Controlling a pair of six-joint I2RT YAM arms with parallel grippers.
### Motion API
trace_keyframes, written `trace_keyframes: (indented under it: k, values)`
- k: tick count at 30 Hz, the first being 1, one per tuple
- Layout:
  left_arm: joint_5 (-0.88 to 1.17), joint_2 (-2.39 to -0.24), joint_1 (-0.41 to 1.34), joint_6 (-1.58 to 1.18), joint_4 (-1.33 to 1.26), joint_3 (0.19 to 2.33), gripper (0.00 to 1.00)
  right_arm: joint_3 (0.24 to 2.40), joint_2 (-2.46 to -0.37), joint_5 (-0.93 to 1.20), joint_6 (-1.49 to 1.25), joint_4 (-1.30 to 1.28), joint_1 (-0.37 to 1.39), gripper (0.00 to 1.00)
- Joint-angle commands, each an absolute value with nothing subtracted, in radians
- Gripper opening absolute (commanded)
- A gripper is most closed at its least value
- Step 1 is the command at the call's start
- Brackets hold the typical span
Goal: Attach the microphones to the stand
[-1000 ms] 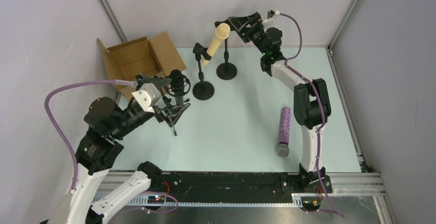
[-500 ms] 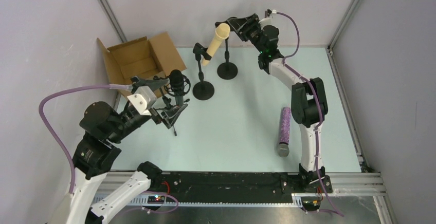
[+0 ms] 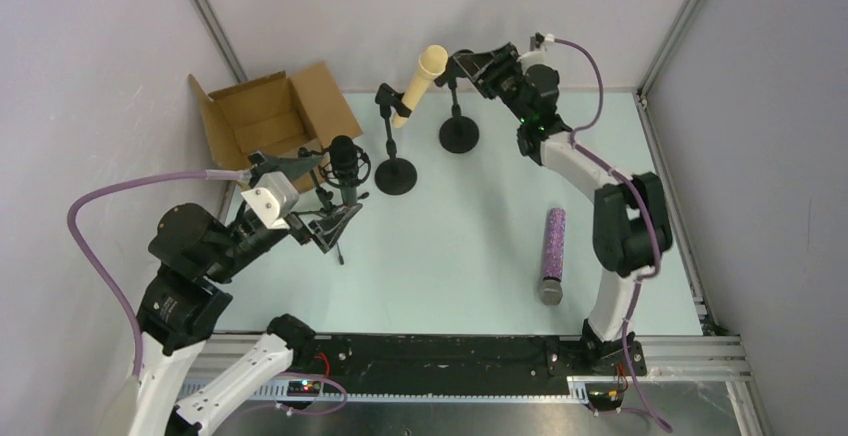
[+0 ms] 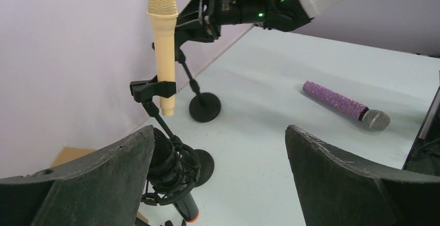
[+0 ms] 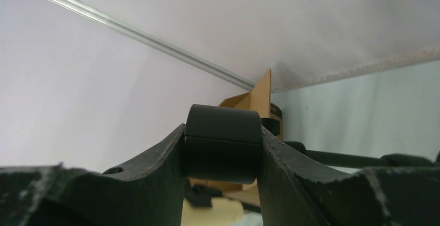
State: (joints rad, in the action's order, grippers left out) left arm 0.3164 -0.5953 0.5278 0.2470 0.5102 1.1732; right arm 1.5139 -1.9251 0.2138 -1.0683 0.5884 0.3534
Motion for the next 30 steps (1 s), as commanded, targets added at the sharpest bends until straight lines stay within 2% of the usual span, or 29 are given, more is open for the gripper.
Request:
trace_keyframes:
  k: [1,7,15,21,30]
  values:
    - [0.311,-0.581,0.522,0.263,0.483,1.162,1.0,1.364,-1.667,0.171,-1.017,0.674,0.35,0.41]
    - [0.32,-0.56,0.521,0.266,0.484,1.139,1.0,1.141,-1.4,0.147,-1.007,0.594,0.387,0.42]
    - [0.345,-0.541,0.522,0.266,0.485,1.106,1.0,0.95,-1.092,0.065,-1.08,0.425,0.515,0.43]
    - [0.345,-0.507,0.522,0.273,0.484,1.083,1.0,0.856,-0.963,-0.093,-1.182,0.336,0.68,0.44]
    - [0.378,-0.498,0.522,0.262,0.484,1.072,1.0,0.809,-0.92,-0.235,-1.317,0.244,0.846,0.45]
